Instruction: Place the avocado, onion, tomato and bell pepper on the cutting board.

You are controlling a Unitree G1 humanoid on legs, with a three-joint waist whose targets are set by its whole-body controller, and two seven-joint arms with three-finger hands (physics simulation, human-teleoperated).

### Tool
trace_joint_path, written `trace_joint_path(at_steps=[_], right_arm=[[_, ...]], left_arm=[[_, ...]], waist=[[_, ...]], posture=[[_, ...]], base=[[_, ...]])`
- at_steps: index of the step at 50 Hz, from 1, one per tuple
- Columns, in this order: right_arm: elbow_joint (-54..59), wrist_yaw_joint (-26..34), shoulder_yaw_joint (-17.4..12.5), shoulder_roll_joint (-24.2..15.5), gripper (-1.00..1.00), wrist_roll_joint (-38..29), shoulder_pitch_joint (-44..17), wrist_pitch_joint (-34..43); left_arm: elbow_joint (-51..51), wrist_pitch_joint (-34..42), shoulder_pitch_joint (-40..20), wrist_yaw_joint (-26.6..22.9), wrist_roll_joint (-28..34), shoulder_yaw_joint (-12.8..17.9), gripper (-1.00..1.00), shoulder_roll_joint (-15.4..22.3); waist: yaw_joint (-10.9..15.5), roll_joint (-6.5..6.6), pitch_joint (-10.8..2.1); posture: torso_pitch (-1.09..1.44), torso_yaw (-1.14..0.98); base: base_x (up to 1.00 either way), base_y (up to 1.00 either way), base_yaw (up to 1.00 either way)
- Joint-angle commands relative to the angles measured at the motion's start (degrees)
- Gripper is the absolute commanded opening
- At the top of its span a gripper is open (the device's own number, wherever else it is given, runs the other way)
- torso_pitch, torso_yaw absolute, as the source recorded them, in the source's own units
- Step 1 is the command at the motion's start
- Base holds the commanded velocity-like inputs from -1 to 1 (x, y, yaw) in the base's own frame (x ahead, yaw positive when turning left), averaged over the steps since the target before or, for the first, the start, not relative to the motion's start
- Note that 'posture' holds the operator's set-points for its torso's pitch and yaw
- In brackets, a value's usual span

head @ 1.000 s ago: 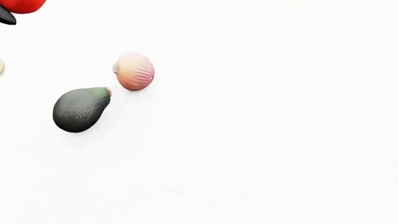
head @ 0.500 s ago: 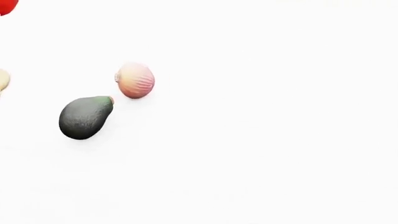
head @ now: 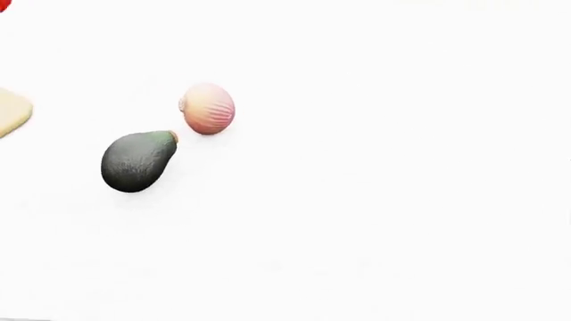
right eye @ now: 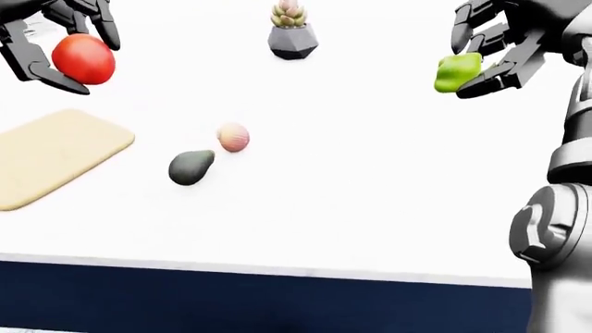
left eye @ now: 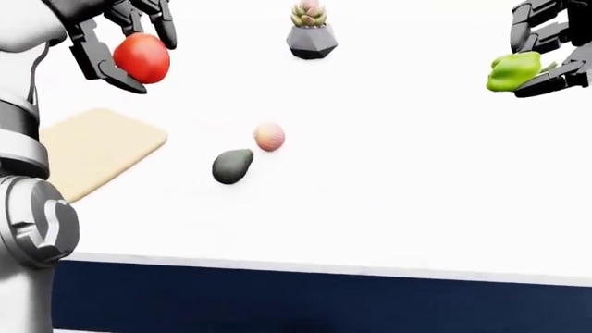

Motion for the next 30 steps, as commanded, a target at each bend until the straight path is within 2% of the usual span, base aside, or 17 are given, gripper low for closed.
trace_joint_path(at_steps=[1, 10, 12, 13, 14, 15, 17, 19, 23, 26, 28, 30], right_arm=[[-2.4, -1.3, -1.0, -1.4, -1.0, 0.8, -2.4, -0.9], [-2.4, -1.5, -1.0, -1.1, -1.0, 0.8, -2.2, -1.0], [-2.3, -1.6, -1.0, -1.0, -1.0, 0.8, -2.1, -1.0], [-2.3, -1.6, -0.9, -1.0, -1.0, 0.8, -2.1, -1.1], [-2.3, -1.5, -0.9, -1.0, -1.0, 0.8, -2.2, -1.0], [-2.3, -1.5, -0.9, -0.9, -1.0, 0.7, -2.3, -0.9], [-2.5, -1.2, -0.9, -0.9, -1.0, 0.8, -2.1, -0.9], [-2.5, -1.2, -0.8, -0.9, -1.0, 0.7, -2.4, -0.8], [-2.4, -1.1, -0.9, -1.0, -1.0, 0.7, -2.5, -0.7], [-2.5, -0.9, -0.8, -1.1, -1.0, 0.6, -3.0, -0.6], [-2.5, -0.8, -0.8, -1.0, -1.0, 0.6, -3.0, -0.6], [-2.5, -0.9, -0.7, -0.9, -1.0, 0.5, -3.1, -0.6]], left_arm=[[-2.3, -0.5, -2.7, 0.9, -0.8, 0.5, -1.0, 0.2], [-2.1, -0.5, -2.5, 1.3, -0.6, 0.4, -1.0, 0.3], [-1.9, -0.3, -2.3, 1.6, -0.4, 0.4, -1.0, 0.6], [-1.9, -0.3, -2.3, 1.6, -0.4, 0.5, -1.0, 0.6], [-1.9, -0.4, -2.2, 1.6, -0.3, 0.4, -1.0, 0.7], [-1.9, -0.4, -2.2, 1.7, -0.3, 0.4, -1.0, 0.8], [-1.9, -0.4, -2.3, 1.7, -0.3, 0.5, -1.0, 0.8], [-1.9, -0.5, -2.1, 1.7, -0.2, 0.5, -1.0, 0.8], [-1.9, -0.4, -2.3, 1.7, -0.1, 0.5, -1.0, 0.9], [-1.9, -0.5, -2.3, 1.6, 0.0, 0.5, -1.0, 1.0], [-2.0, -0.6, -2.4, 1.5, 0.0, 0.6, -1.0, 1.2], [-2.0, -0.6, -2.3, 1.3, 0.0, 0.6, -1.0, 1.3]], waist=[[-0.7, 0.04, -2.01], [-0.6, -4.41, -1.61], [-0.4, -6.13, -1.57], [-0.2, -7.45, -1.73], [-0.1, -9.59, -2.35], [-0.4, -8.09, -1.83], [0.0, -8.01, -2.12], [0.0, -7.13, -2.35], [0.3, -5.33, -1.65], [0.2, -3.56, -1.61], [-0.1, -2.02, -1.62], [-0.5, 0.79, -1.96]], posture=[[0.0, 0.0], [0.0, 0.0], [0.0, 0.0], [0.0, 0.0], [0.0, 0.0], [0.0, 0.0], [0.0, 0.0], [0.0, 0.0], [0.0, 0.0], [0.0, 0.0], [0.0, 0.0], [0.0, 0.0]], base=[[0.0, 0.06, 0.0], [0.0, 0.07, 0.0], [0.0, 0.07, 0.0], [0.0, 0.07, 0.0], [0.0, 0.07, 0.0], [0.0, 0.07, 0.0], [0.0, 0.07, 0.0], [0.0, 0.07, 0.0], [0.0, 0.07, 0.0], [0.0, 0.07, 0.0], [0.0, 0.07, 0.0], [0.0, 0.07, 0.0]])
